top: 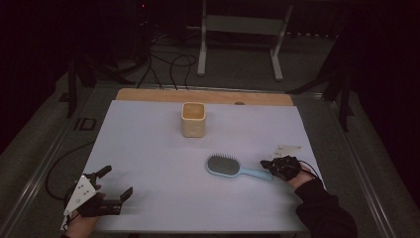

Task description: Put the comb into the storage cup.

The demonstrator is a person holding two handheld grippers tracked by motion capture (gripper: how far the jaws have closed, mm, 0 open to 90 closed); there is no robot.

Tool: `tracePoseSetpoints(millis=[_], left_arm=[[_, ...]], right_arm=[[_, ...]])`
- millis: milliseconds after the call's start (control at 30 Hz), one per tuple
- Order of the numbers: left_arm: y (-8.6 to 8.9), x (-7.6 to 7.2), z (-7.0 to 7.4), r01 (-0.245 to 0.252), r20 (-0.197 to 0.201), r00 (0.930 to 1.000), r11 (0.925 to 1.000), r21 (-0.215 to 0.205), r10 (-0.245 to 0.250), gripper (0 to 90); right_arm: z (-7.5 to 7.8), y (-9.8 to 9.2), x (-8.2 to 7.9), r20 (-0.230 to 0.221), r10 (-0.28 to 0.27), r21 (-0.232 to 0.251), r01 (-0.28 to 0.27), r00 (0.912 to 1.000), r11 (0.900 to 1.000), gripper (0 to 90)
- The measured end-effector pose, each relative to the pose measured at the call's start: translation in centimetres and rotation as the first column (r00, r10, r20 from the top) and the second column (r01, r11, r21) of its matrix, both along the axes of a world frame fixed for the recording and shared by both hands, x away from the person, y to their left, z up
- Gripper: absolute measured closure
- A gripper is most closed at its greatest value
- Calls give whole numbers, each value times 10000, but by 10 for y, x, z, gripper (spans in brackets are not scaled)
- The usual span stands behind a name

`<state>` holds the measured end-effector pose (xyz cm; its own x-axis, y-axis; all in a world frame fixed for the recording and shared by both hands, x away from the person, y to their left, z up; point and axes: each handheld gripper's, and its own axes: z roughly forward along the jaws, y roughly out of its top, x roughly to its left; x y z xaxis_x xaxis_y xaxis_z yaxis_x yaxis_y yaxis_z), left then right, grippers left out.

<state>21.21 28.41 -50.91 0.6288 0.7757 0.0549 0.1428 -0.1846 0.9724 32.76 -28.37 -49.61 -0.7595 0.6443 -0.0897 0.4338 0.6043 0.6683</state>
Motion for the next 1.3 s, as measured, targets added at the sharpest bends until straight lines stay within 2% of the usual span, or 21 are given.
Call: tracePoseSetpoints(millis=[167, 600, 667, 1033, 1300], left_arm=[[0, 0, 0, 1, -10, 10000, 10000, -44, -1, 0], [0, 0, 0, 6, -6, 10000, 10000, -45, -6, 0], [0, 0, 0, 2, -6, 10000, 10000, -51, -2, 0], [0, 0, 0, 15, -21, 10000, 10000, -59, -15, 0], [0, 0, 0, 5, -6, 10000, 10000, -48, -5, 0]], right_arm=[[-2, 2, -1, -166, 208, -302, -213, 9996, 9993, 900], [-5, 2, -8, -337, 350, -333, -361, 9988, 9988, 900], [-6, 3, -15, -356, 408, -335, -420, 9985, 9986, 900], [-10, 5, -29, -554, 586, -307, -603, 9967, 9977, 900], [-10, 10, -42, -627, 773, -113, -782, 9950, 9969, 900]])
